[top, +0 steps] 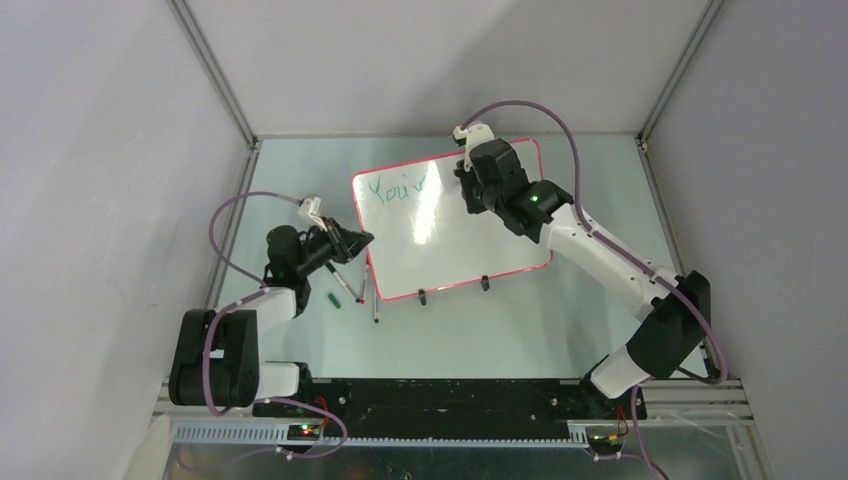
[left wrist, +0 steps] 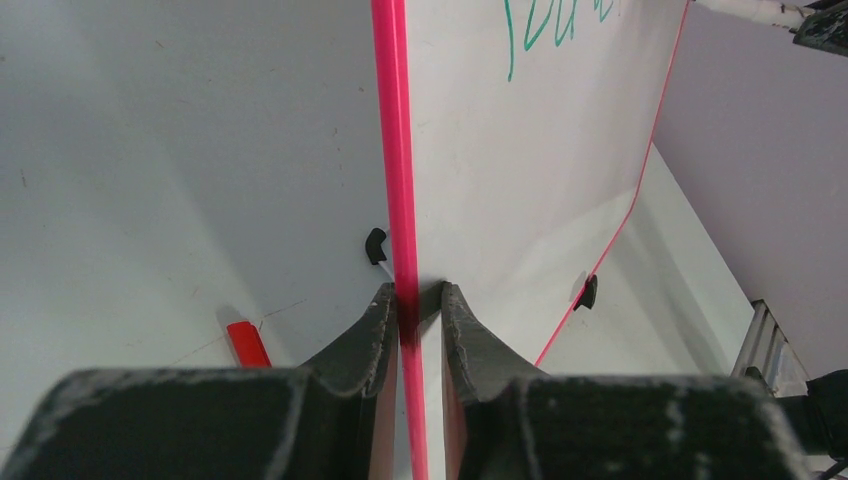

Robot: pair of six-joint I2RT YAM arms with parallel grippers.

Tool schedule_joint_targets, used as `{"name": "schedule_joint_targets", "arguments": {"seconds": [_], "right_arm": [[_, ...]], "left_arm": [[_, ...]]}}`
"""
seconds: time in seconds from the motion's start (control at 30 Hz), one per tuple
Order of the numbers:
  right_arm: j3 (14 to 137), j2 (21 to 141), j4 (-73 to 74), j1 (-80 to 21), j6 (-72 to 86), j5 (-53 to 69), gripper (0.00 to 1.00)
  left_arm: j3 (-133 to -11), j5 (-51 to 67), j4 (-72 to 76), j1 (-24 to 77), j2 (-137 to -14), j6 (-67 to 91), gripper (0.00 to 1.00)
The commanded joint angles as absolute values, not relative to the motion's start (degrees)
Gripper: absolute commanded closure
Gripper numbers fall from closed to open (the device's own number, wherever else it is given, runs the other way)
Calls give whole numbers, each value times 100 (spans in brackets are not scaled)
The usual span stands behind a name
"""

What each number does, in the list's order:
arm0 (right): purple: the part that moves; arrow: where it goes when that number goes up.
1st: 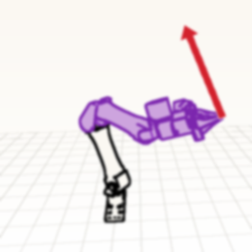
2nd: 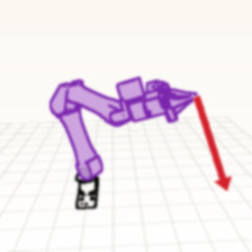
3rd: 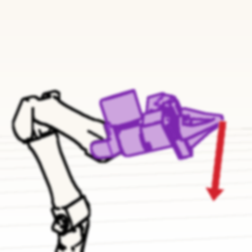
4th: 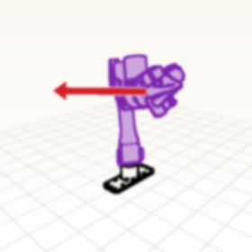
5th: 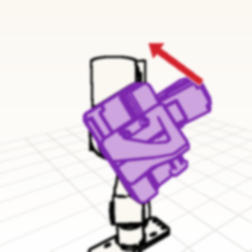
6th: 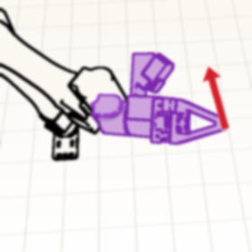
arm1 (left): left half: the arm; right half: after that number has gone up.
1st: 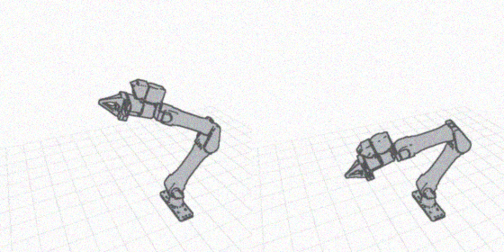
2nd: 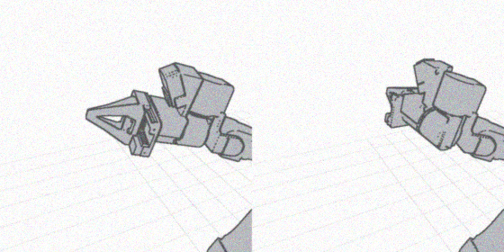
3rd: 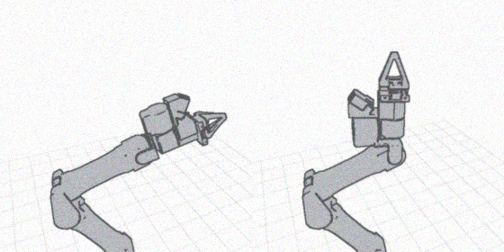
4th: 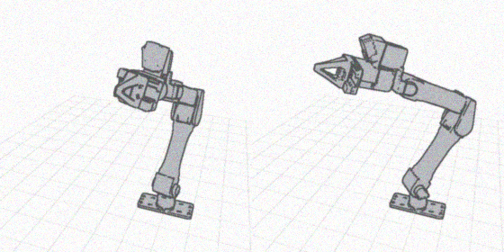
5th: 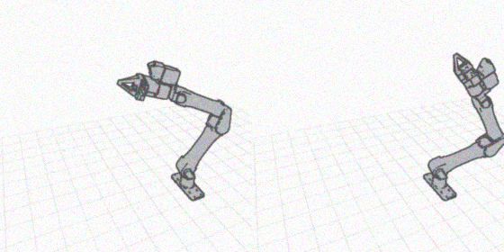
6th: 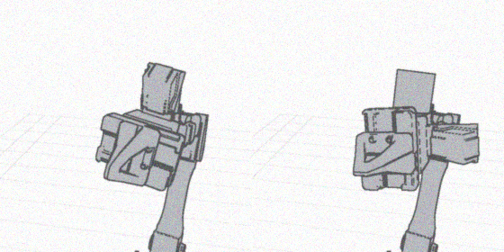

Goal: Write a sentence on the whiteboard

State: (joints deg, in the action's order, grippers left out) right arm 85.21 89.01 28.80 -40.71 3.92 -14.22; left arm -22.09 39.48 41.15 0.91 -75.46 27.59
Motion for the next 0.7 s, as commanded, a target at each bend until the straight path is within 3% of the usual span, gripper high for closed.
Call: {"name": "schedule_joint_targets", "arguments": {"seconds": [0.0, 0.67], "right_arm": [[8563, 8568, 2615, -4051, 361, -1364, 100], [8686, 9350, 2355, -5307, 540, -1108, 100]], "left_arm": [[-2012, 3230, 3837, 109, -7480, 2532, 100], [-2061, 3060, 3695, 158, -7450, 2539, 99]]}}
